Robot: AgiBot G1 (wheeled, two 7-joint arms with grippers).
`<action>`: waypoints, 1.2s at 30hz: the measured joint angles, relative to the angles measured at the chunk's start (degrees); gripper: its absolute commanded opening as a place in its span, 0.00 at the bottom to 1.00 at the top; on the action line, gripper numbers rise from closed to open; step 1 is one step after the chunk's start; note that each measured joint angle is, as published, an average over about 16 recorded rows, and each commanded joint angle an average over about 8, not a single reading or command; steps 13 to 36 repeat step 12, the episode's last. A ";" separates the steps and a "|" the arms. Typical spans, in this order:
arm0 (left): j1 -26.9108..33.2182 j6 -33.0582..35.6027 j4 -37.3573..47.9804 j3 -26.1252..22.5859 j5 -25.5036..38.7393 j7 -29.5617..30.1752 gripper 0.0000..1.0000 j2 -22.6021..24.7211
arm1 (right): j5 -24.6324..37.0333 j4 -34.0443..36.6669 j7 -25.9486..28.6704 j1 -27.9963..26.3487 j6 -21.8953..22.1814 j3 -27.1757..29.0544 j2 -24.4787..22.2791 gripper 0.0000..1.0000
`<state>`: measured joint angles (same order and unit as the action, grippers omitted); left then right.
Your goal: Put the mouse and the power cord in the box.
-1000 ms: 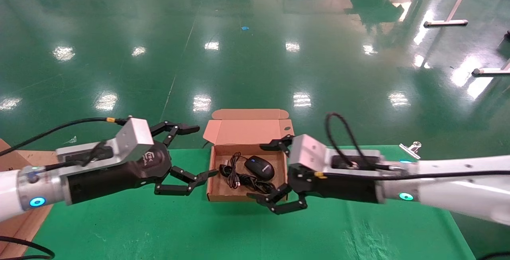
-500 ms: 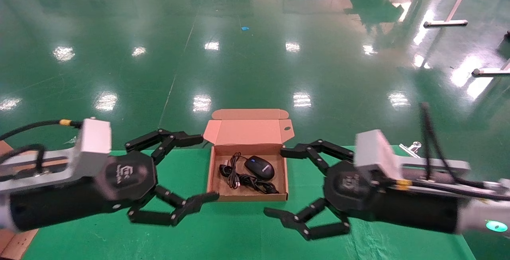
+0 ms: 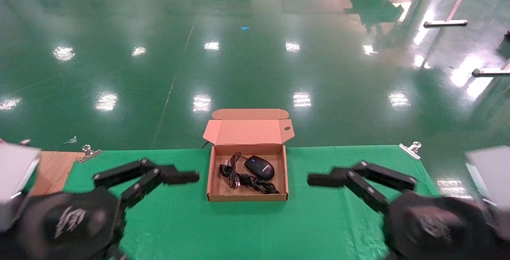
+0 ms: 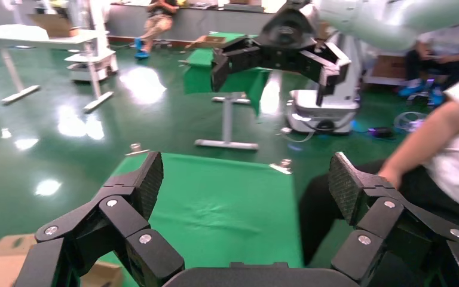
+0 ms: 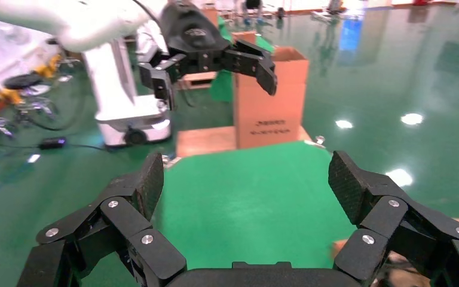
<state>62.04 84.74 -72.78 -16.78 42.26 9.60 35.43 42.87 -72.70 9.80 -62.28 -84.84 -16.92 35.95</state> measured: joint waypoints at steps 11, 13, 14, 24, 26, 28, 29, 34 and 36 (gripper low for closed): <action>-1.19 2.38 -2.01 2.02 -1.13 1.92 1.00 -1.01 | -2.51 -2.13 1.52 1.80 -2.04 2.17 -2.18 1.00; -1.18 2.34 -1.98 1.99 -1.13 1.88 1.00 -1.00 | -2.48 -2.10 1.49 1.78 -2.01 2.14 -2.15 1.00; -1.18 2.34 -1.98 1.99 -1.13 1.88 1.00 -1.00 | -2.48 -2.10 1.49 1.78 -2.01 2.14 -2.15 1.00; -1.18 2.34 -1.98 1.99 -1.13 1.88 1.00 -1.00 | -2.48 -2.10 1.49 1.78 -2.01 2.14 -2.15 1.00; -1.18 2.34 -1.98 1.99 -1.13 1.88 1.00 -1.00 | -2.48 -2.10 1.49 1.78 -2.01 2.14 -2.15 1.00; -1.18 2.34 -1.98 1.99 -1.13 1.88 1.00 -1.00 | -2.48 -2.10 1.49 1.78 -2.01 2.14 -2.15 1.00; -1.18 2.34 -1.98 1.99 -1.13 1.88 1.00 -1.00 | -2.48 -2.10 1.49 1.78 -2.01 2.14 -2.15 1.00; -1.18 2.34 -1.98 1.99 -1.13 1.88 1.00 -1.00 | -2.48 -2.10 1.49 1.78 -2.01 2.14 -2.15 1.00; -1.18 2.34 -1.98 1.99 -1.13 1.88 1.00 -1.00 | -2.48 -2.10 1.49 1.78 -2.01 2.14 -2.15 1.00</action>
